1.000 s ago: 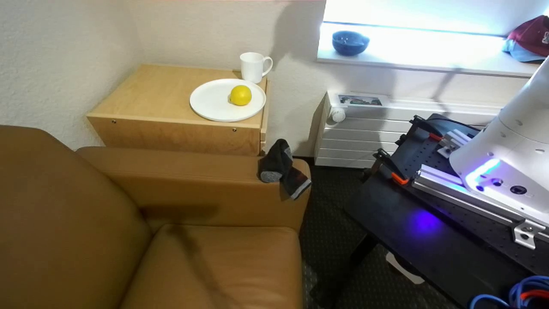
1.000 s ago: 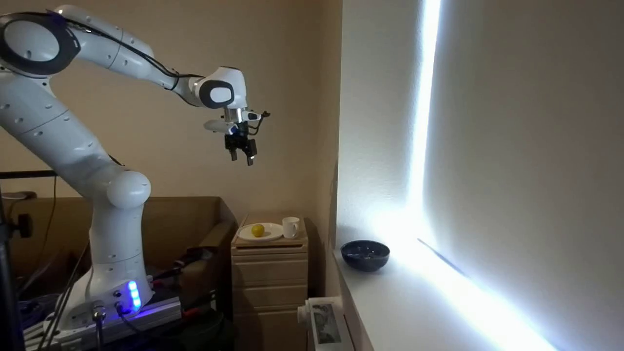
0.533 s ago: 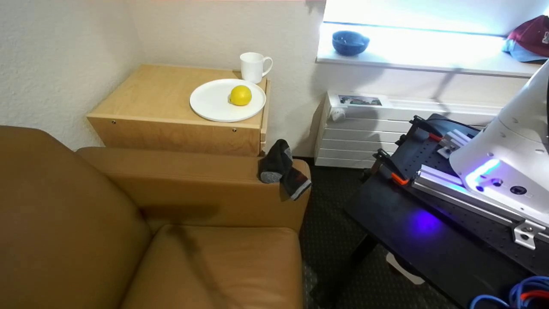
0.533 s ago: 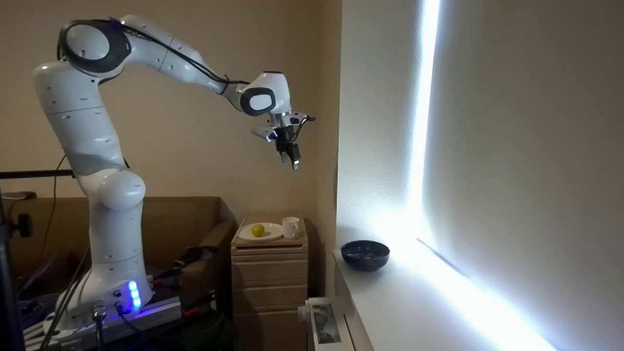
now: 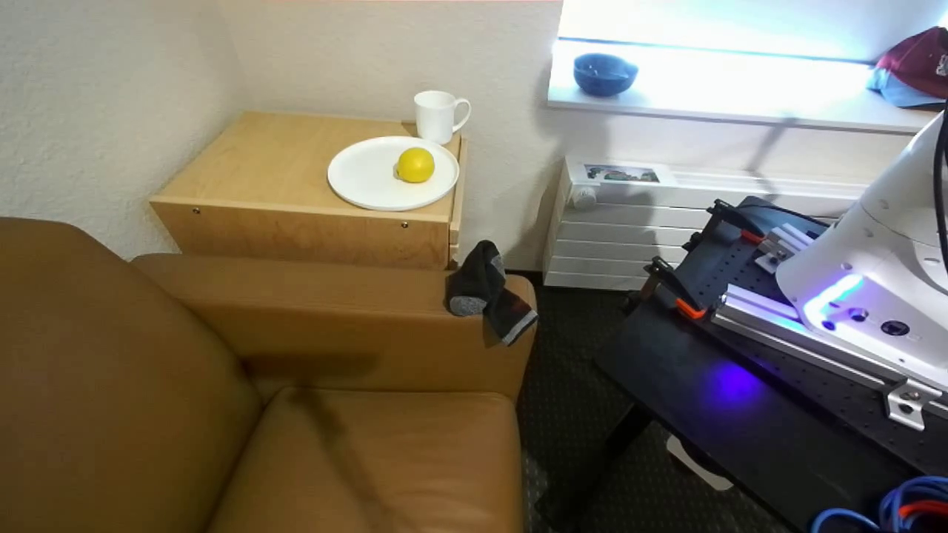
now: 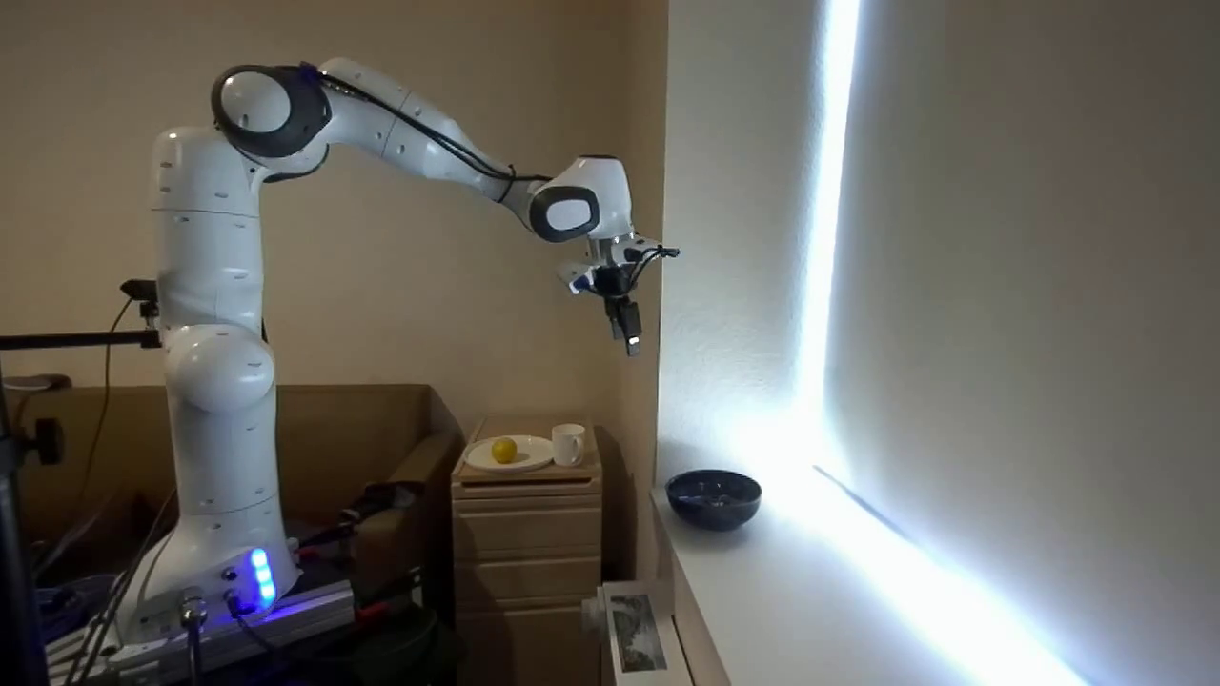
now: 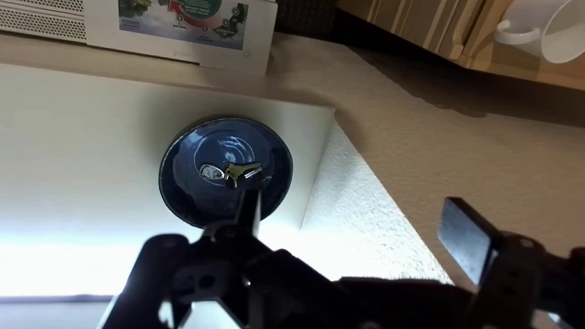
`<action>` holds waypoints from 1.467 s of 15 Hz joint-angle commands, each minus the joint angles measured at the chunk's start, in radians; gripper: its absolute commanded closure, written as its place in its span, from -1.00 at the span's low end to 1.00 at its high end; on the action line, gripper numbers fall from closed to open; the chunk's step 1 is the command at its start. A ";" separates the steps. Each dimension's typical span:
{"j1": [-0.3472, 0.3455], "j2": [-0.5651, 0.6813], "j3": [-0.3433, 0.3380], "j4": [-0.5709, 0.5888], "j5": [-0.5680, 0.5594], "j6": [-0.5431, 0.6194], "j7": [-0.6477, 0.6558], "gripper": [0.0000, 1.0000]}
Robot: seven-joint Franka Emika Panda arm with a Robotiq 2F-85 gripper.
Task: Remove the key holder from the bowl and put it on the shelf
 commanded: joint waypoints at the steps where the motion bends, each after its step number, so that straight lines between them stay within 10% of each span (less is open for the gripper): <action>1: -0.022 0.078 0.034 0.017 -0.057 0.137 0.110 -1.00; 5: -0.023 0.275 0.018 0.139 -0.088 0.294 0.361 -1.00; 14: 0.015 0.611 -0.072 0.490 -0.194 0.075 0.880 -1.00; 18: -0.036 0.621 -0.001 0.627 -0.096 -0.186 0.991 -1.00; 22: -0.019 0.621 -0.014 0.575 -0.160 -0.104 0.974 -1.00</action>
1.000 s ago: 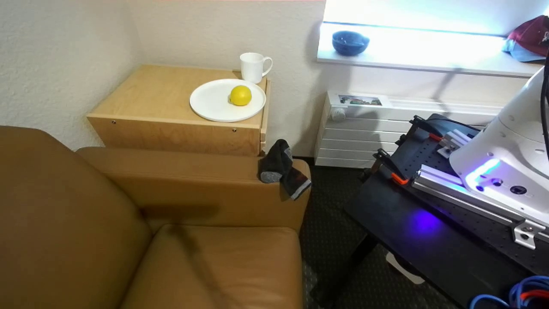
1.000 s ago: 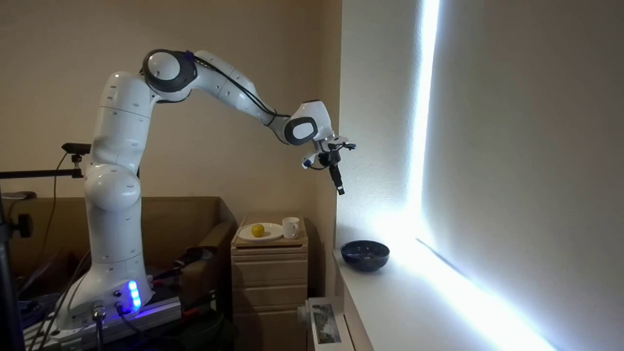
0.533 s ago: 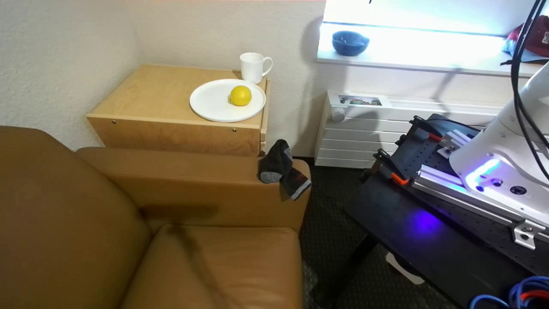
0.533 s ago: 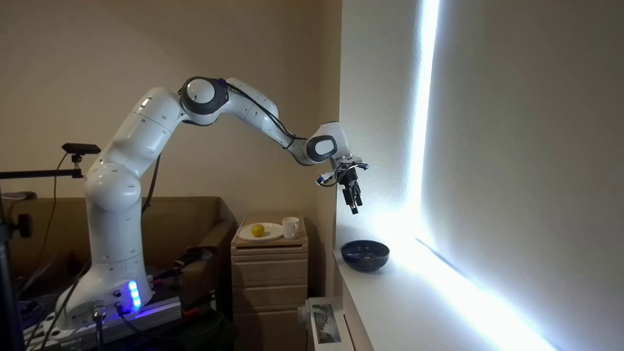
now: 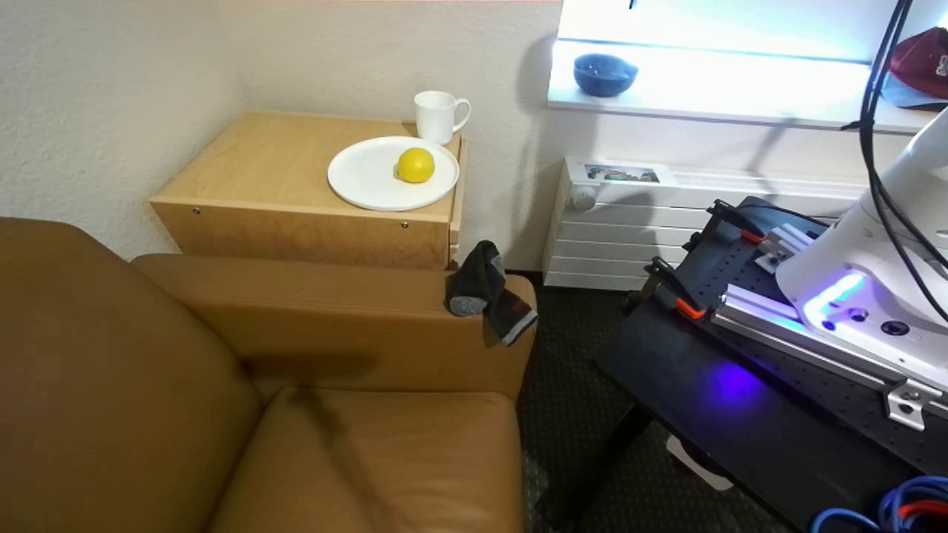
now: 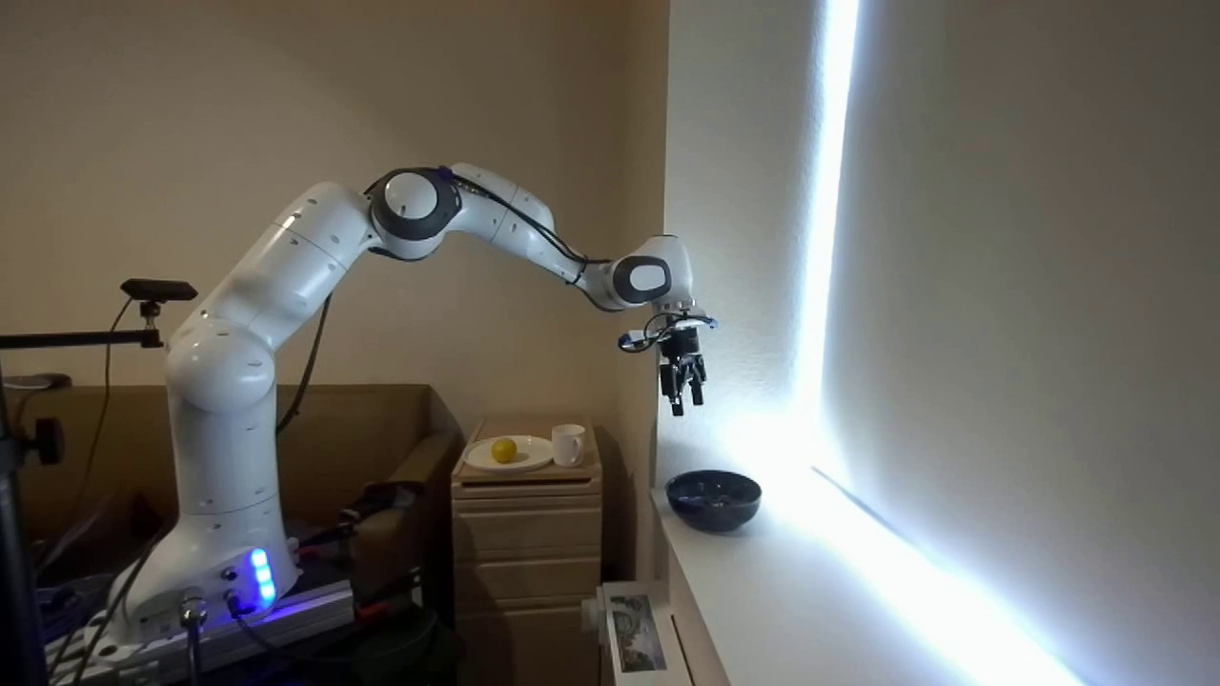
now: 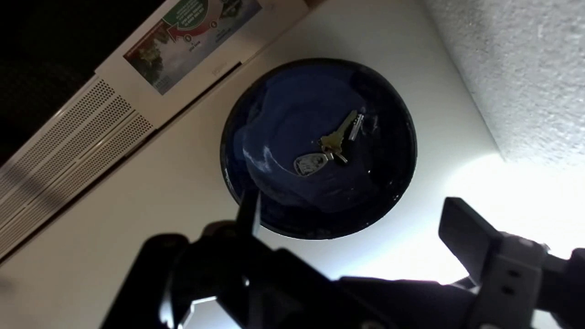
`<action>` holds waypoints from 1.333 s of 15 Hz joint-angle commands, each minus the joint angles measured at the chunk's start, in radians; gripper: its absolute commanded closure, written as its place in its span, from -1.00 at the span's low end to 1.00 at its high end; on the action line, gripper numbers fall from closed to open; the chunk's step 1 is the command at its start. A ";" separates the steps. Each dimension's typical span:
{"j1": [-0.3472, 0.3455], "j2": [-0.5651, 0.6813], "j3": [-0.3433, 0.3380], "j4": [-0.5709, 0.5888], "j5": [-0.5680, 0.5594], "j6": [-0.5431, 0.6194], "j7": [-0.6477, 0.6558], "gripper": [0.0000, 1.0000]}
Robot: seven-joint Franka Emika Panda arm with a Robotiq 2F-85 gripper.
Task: Remove the key holder from the bowl and put it on the shelf
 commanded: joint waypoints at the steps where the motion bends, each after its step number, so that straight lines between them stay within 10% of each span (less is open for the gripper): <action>1: -0.019 0.002 0.022 0.005 -0.015 -0.003 0.007 -1.00; 7: -0.123 0.164 0.071 0.180 0.080 -0.133 -0.017 -1.00; 20: -0.222 0.471 0.090 0.443 0.171 0.013 0.251 -1.00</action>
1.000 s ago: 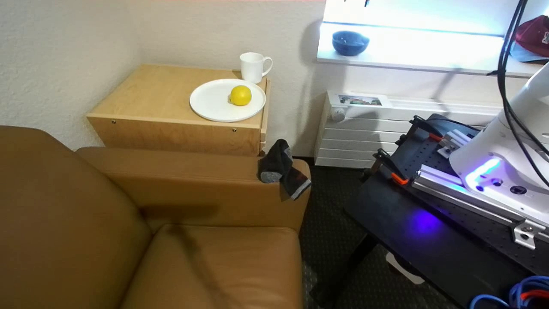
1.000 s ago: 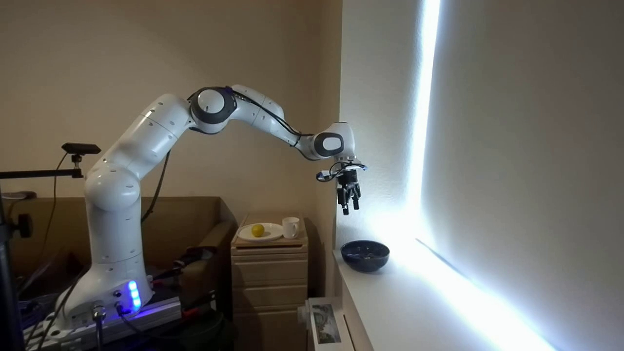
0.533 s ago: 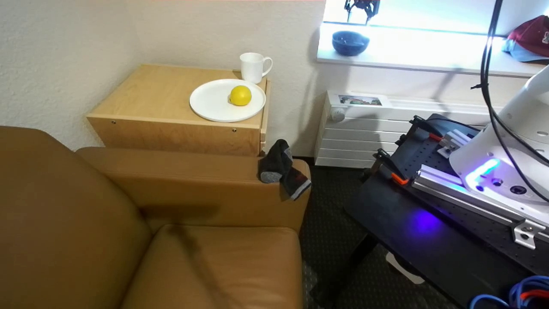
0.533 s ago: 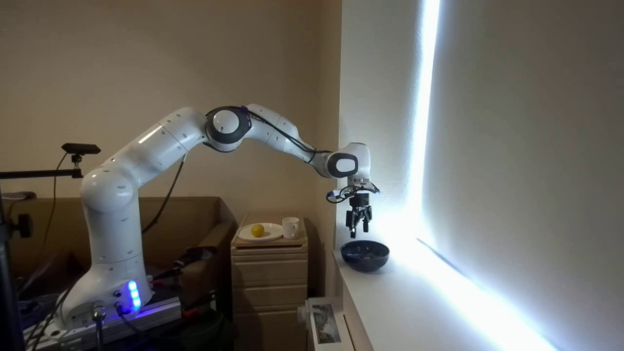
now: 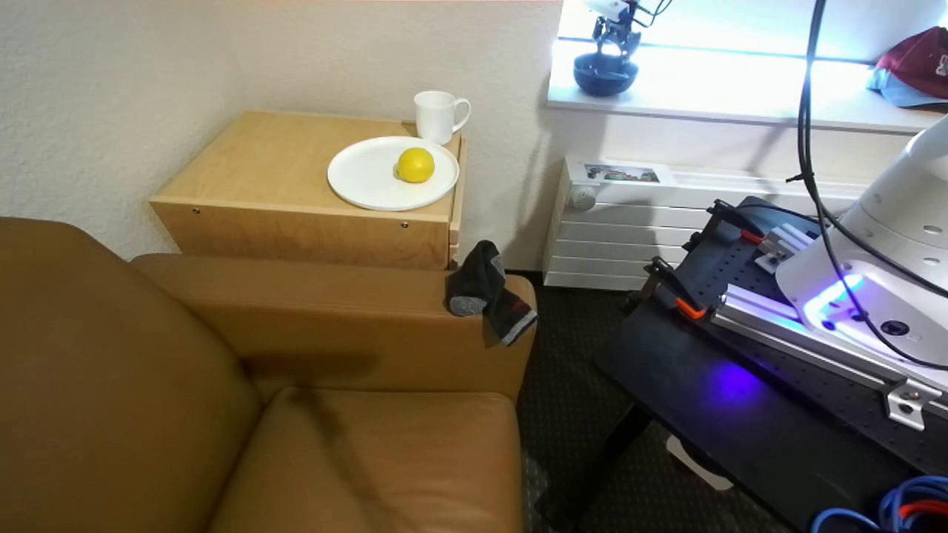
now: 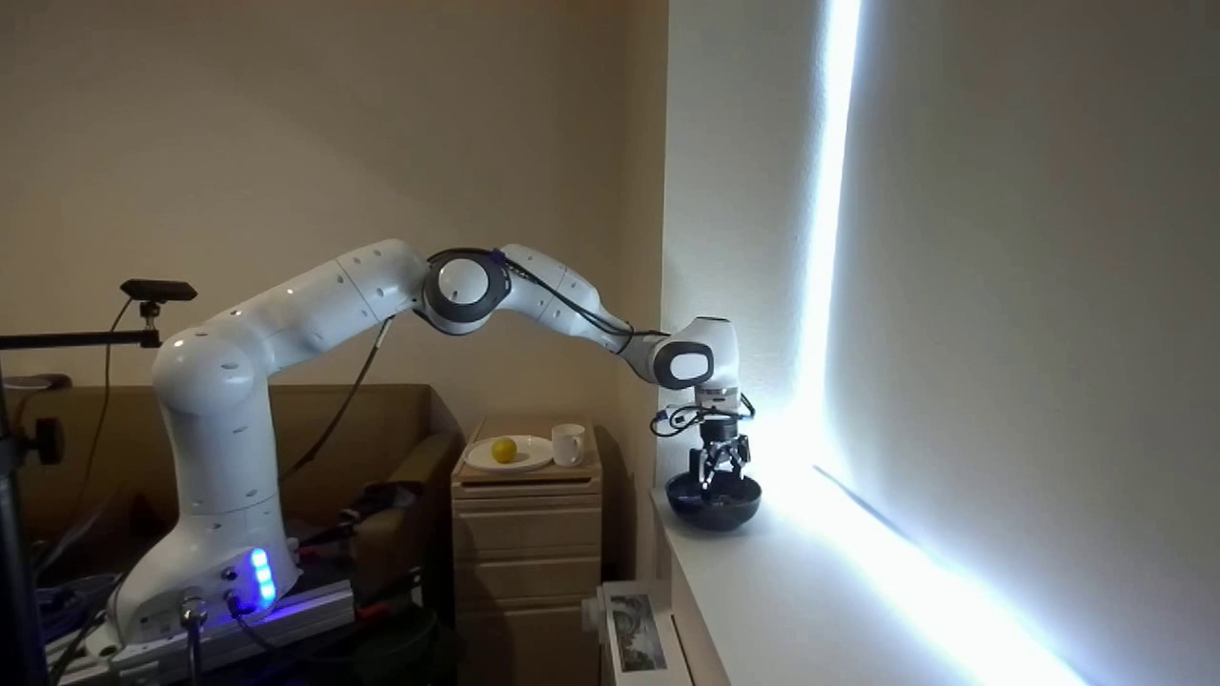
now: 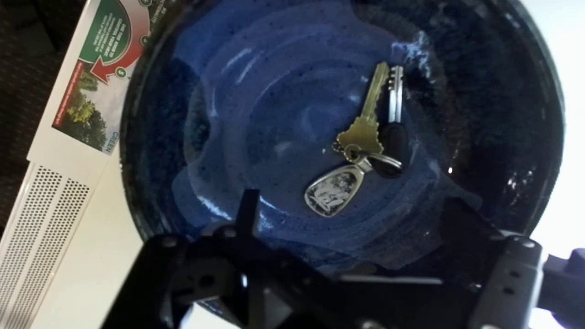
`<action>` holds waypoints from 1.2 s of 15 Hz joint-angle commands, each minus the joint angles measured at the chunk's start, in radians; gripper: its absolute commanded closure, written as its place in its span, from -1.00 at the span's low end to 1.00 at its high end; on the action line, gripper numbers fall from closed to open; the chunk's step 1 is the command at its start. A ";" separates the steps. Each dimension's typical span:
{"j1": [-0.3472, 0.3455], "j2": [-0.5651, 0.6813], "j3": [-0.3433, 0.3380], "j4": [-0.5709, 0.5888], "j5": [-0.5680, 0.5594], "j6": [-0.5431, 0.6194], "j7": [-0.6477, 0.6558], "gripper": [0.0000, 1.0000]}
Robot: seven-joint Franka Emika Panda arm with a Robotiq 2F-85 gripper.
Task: Remove the key holder from the bowl and put it on the shelf
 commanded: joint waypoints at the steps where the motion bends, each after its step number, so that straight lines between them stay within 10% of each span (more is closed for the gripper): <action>1: -0.016 0.046 0.019 0.078 0.031 -0.004 0.059 -1.00; 18: 0.001 0.059 0.006 0.080 0.020 -0.016 0.195 -1.00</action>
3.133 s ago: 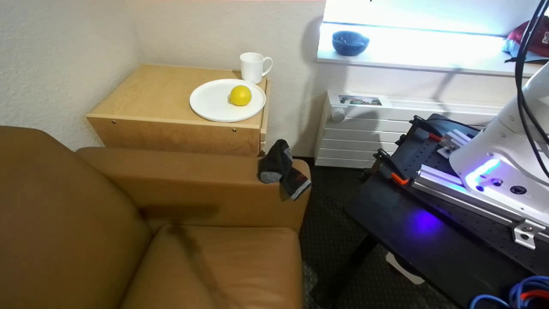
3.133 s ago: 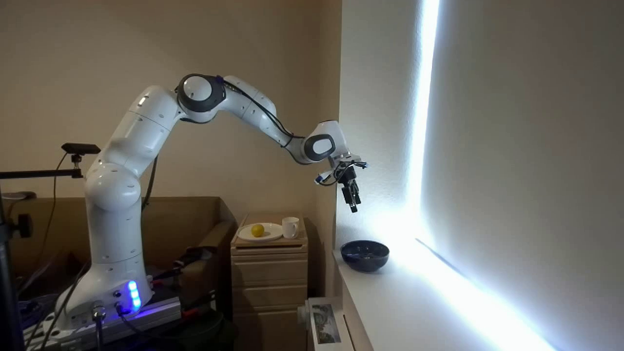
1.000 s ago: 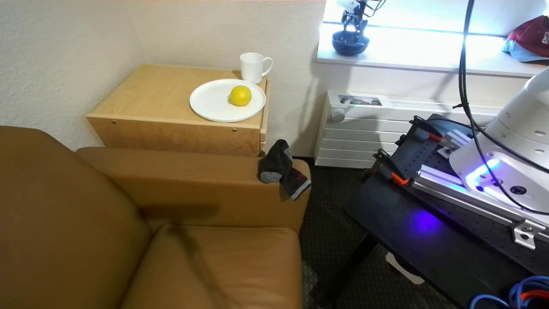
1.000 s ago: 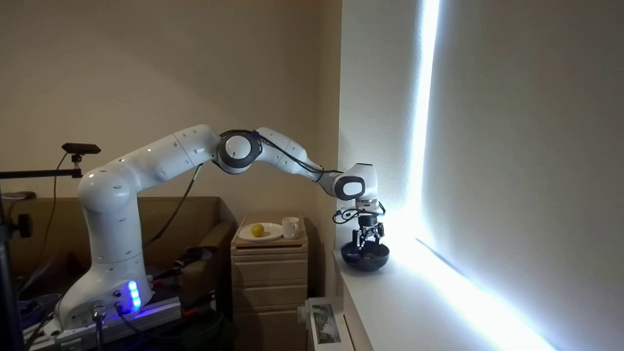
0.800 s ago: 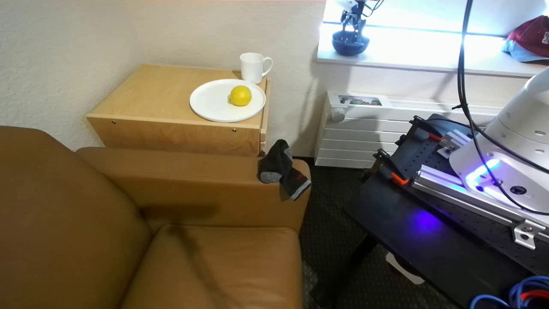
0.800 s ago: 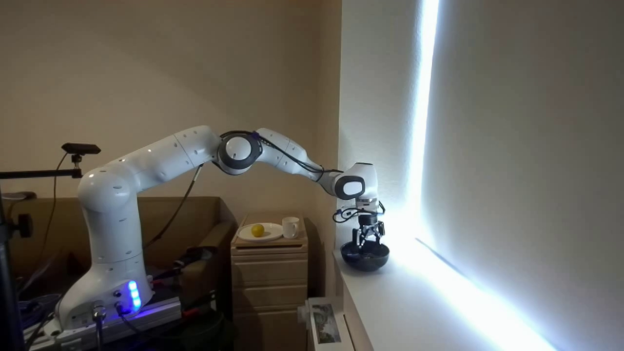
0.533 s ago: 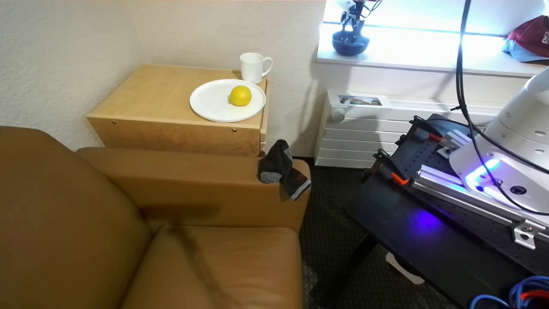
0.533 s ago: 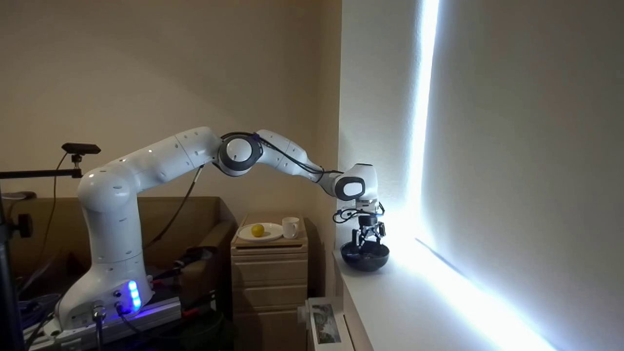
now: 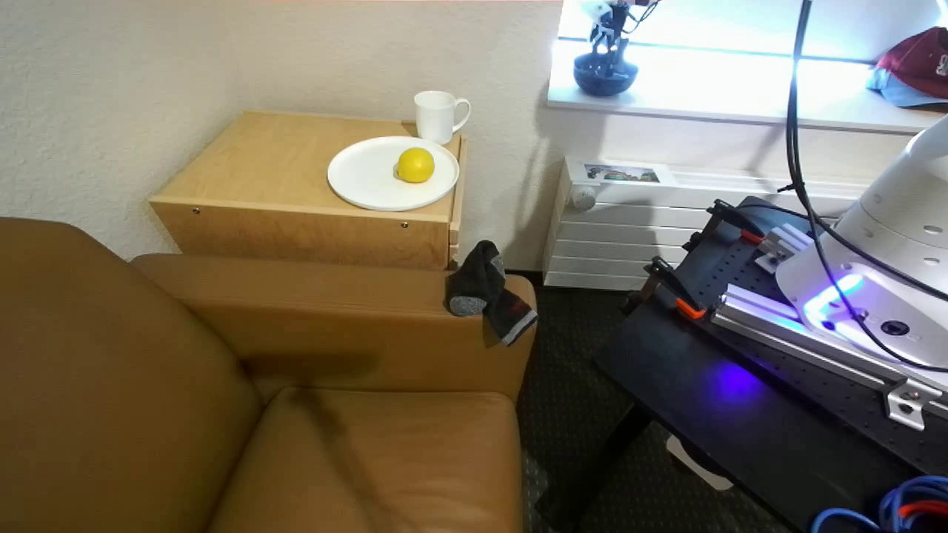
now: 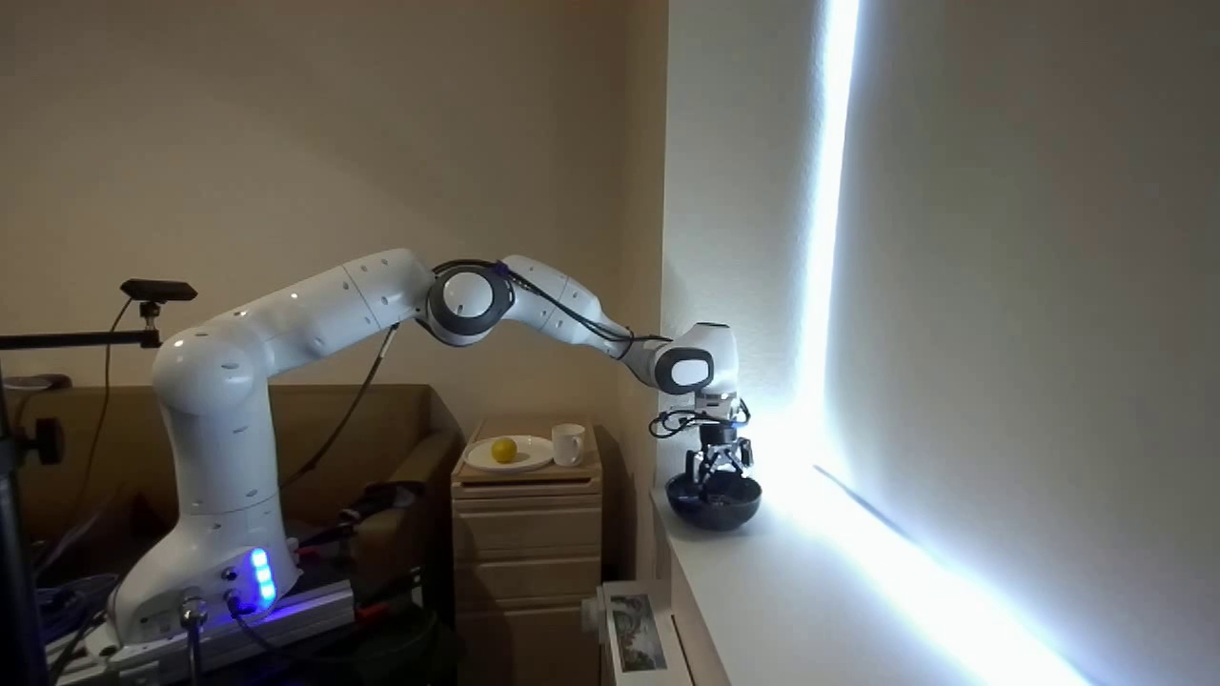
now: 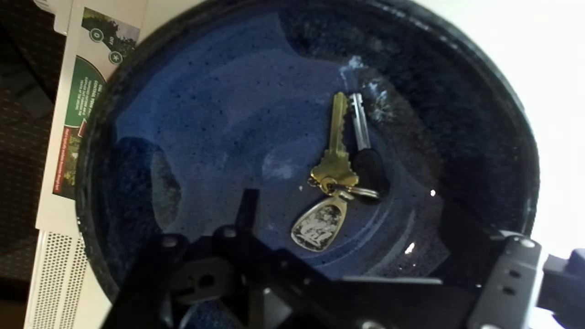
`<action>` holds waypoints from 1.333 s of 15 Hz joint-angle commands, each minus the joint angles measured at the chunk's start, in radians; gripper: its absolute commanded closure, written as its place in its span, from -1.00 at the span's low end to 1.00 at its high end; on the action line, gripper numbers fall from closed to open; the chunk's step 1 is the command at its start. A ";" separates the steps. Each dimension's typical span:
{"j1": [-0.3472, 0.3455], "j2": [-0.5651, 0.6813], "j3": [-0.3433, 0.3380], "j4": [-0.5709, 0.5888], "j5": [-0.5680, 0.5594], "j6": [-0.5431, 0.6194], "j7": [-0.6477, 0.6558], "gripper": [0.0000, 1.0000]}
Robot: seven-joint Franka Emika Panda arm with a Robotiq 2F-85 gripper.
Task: Remove the key holder from the bowl and put it on the shelf
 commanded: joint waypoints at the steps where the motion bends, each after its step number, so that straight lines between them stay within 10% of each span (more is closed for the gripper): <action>1: 0.000 0.000 0.000 0.000 0.000 0.000 0.000 -1.00; 14: 0.002 0.050 -0.017 0.035 -0.013 -0.059 0.040 -1.00; 15: 0.003 0.050 -0.018 0.034 -0.013 -0.056 0.043 -0.50; 20: 0.003 0.049 -0.017 0.042 -0.013 -0.066 0.038 0.08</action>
